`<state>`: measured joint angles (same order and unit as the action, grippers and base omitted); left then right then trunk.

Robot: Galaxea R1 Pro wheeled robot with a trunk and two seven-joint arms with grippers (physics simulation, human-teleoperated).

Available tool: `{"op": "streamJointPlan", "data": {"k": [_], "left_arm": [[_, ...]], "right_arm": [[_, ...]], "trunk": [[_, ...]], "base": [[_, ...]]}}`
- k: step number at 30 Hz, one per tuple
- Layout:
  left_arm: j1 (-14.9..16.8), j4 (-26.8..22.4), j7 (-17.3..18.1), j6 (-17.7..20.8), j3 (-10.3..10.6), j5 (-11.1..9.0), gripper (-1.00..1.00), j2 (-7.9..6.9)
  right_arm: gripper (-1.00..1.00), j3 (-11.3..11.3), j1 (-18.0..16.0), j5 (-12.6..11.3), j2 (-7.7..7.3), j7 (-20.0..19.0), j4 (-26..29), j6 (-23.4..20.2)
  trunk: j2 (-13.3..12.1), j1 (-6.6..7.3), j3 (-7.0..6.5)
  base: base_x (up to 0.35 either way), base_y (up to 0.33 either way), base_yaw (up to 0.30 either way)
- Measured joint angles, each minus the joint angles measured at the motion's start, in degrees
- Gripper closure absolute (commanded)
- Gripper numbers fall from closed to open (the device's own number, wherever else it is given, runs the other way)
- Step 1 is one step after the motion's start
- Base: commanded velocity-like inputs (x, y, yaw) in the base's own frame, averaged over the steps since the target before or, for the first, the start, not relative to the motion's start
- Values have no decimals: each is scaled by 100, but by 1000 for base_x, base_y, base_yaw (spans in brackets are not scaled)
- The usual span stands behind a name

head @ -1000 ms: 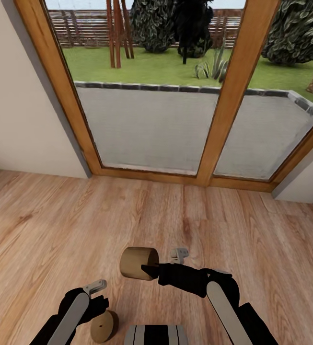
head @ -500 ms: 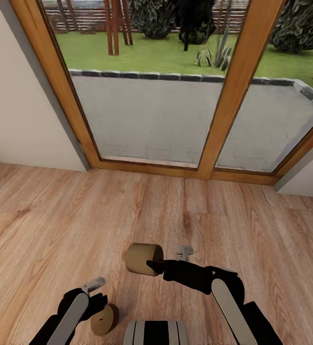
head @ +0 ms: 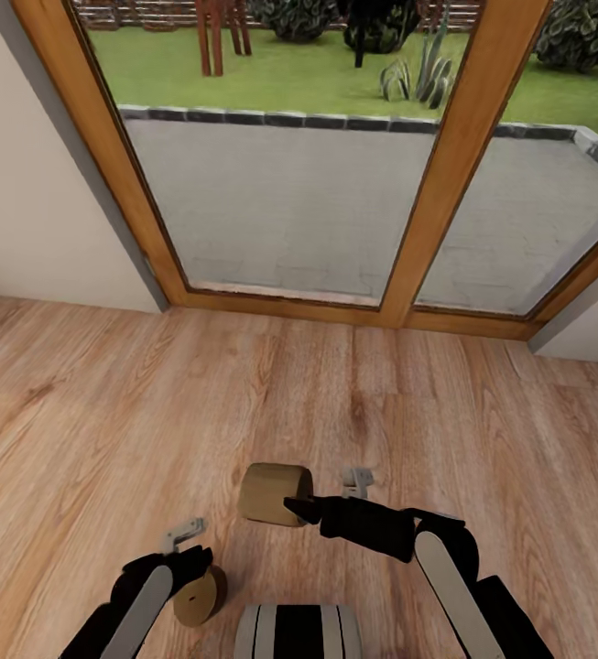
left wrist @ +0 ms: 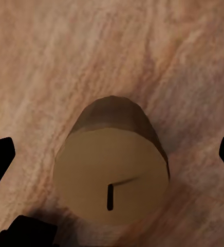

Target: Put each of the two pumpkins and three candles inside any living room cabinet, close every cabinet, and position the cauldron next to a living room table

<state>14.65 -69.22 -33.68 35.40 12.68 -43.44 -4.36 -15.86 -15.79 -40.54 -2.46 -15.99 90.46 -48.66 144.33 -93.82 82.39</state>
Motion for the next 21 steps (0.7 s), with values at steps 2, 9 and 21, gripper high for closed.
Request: {"op": "streamJointPlan", "data": {"k": [2,9,21], "left_arm": [[0,2,117,-67,5,134,-100,14],[0,49,175,-130,8,200,-100,13],[0,170,175,-139,6,201,-100,14]], "right_arm": [[100,9,0,13,-11,-199,-1,3],[100,9,0,1,-20,-666,-4,-10],[100,195,0,72,-26,-1601,-5,55]], "trunk": [[0,0,0],[6,-13,110],[23,-44,376]], "base": [[0,0,0],[0,0,0],[0,0,0]]}}
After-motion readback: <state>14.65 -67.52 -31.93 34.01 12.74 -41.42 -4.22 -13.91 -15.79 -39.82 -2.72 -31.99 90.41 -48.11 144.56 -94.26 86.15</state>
